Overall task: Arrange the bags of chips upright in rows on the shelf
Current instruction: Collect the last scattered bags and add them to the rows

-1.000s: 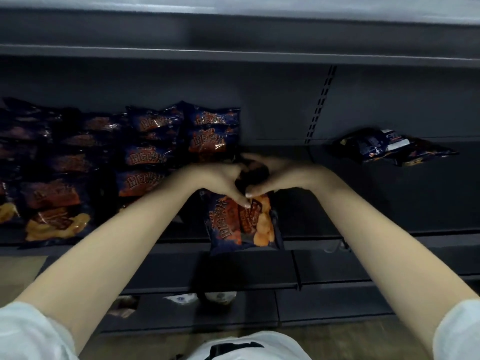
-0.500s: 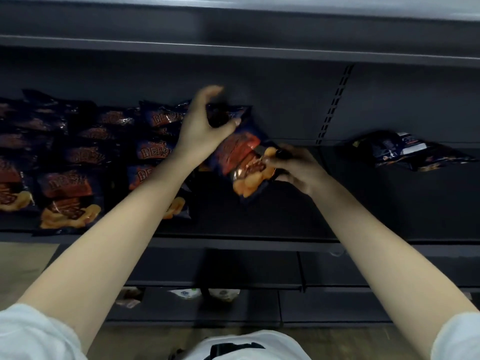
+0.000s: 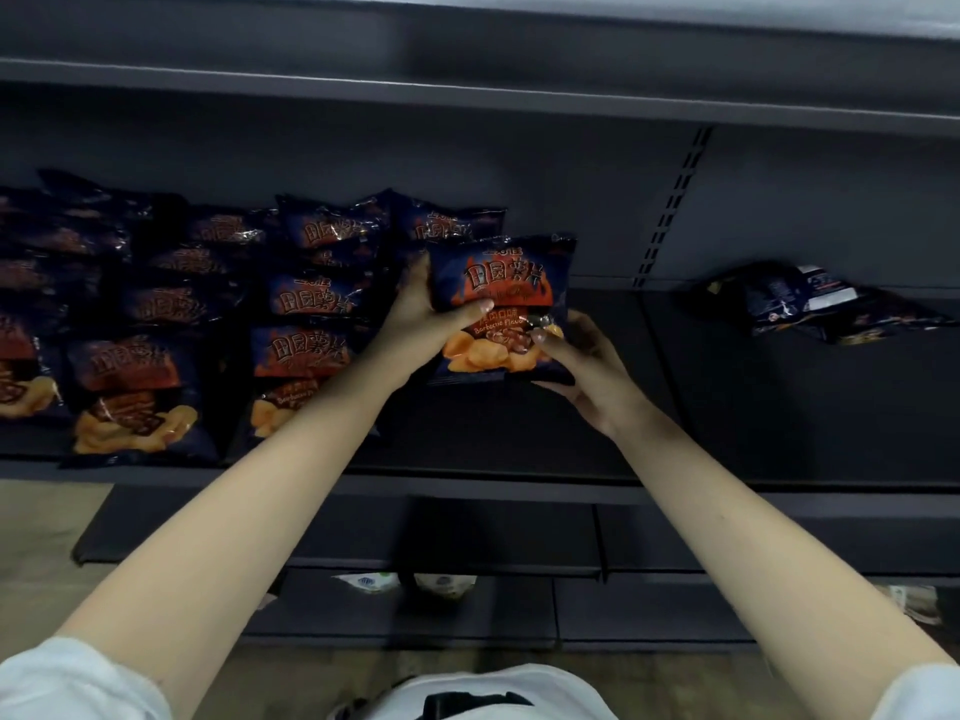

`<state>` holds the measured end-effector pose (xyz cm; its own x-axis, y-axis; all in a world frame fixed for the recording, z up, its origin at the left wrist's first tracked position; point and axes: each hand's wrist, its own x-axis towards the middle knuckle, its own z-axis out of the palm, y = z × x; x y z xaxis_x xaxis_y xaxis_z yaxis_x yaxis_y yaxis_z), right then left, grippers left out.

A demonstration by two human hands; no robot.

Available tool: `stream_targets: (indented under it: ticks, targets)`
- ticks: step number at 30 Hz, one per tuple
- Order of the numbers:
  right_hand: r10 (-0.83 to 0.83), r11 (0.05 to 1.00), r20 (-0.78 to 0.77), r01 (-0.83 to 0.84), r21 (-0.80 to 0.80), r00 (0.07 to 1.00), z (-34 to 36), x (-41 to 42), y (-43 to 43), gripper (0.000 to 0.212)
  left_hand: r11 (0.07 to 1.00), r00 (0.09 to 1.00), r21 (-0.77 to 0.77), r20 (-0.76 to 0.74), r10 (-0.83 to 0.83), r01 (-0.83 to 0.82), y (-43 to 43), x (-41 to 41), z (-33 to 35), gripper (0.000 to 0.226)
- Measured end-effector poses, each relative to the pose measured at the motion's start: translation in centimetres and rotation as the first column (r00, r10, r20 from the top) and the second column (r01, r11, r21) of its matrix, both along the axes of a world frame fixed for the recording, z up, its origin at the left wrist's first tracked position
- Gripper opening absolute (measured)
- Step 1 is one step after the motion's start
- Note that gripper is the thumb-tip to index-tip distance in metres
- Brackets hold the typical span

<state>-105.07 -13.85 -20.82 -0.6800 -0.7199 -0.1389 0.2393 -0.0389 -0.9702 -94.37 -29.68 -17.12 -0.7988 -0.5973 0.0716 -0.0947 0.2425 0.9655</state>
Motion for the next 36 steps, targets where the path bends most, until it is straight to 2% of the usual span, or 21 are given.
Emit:
stream_targets:
  ticks: [4,8,10,13,17,20,22,23,26,29,32,36]
  targets:
    - [0.048,0.999,-0.135,-0.048,0.007,0.990,0.1,0.1,-0.8,0.051,0.992,0.997,-0.104,0.036,-0.067,0.071,-0.1,0.2,0.4,0.080]
    - [-0.030,0.997,-0.240,0.047,0.066,0.970,-0.2,0.1,-2.5,0.050,0.963,0.999,-0.267,-0.003,0.046,-0.045,0.4,0.8,0.3,0.095]
    - [-0.024,0.994,-0.282,0.053,0.097,0.959,-0.5,0.2,-3.6,0.053,0.904,0.989,-0.403,-0.032,0.144,-0.144,0.8,1.4,-0.3,0.097]
    - [-0.012,0.988,-0.308,0.058,0.140,0.951,-0.8,0.3,-5.0,0.054,0.814,0.973,-0.541,-0.040,0.229,-0.213,2.3,2.6,-1.5,0.082]
    - [0.013,0.986,-0.280,0.033,0.160,0.960,-1.7,0.4,-6.5,0.046,0.721,0.991,-0.691,0.054,0.122,-0.051,2.8,4.4,-4.1,0.057]
    - [0.050,0.988,-0.273,-0.008,0.151,0.961,-2.3,0.4,-7.2,0.038,0.535,0.990,-0.839,0.134,0.037,0.094,3.0,5.5,-6.0,0.044]
    - [0.042,0.985,-0.351,0.020,0.169,0.936,-2.4,0.5,-7.5,0.044,0.430,0.988,-0.893,0.154,0.018,0.131,3.2,6.0,-7.1,0.039]
    - [0.044,0.982,-0.400,0.033,0.185,0.915,-2.5,0.6,-7.7,0.049,0.406,0.986,-0.903,0.163,0.022,0.140,3.1,6.2,-7.6,0.037]
    - [0.040,0.969,-0.506,0.089,0.229,0.862,-3.0,1.1,-8.3,0.062,0.397,0.982,-0.905,0.185,0.048,0.151,2.8,6.6,-8.2,0.036]
    - [-0.020,0.954,-0.598,0.193,0.228,0.801,-3.7,1.5,-8.7,0.070,0.427,0.975,-0.889,0.213,0.068,0.164,2.5,6.7,-8.1,0.037]
    - [-0.047,0.942,-0.632,0.245,0.229,0.773,-3.7,1.8,-8.3,0.085,0.429,0.973,-0.888,0.219,0.075,0.167,2.3,6.7,-7.9,0.038]
    - [-0.057,0.943,-0.636,0.251,0.219,0.770,-3.1,1.5,-7.2,0.089,0.427,0.978,-0.890,0.201,0.059,0.157,2.1,6.2,-7.7,0.039]
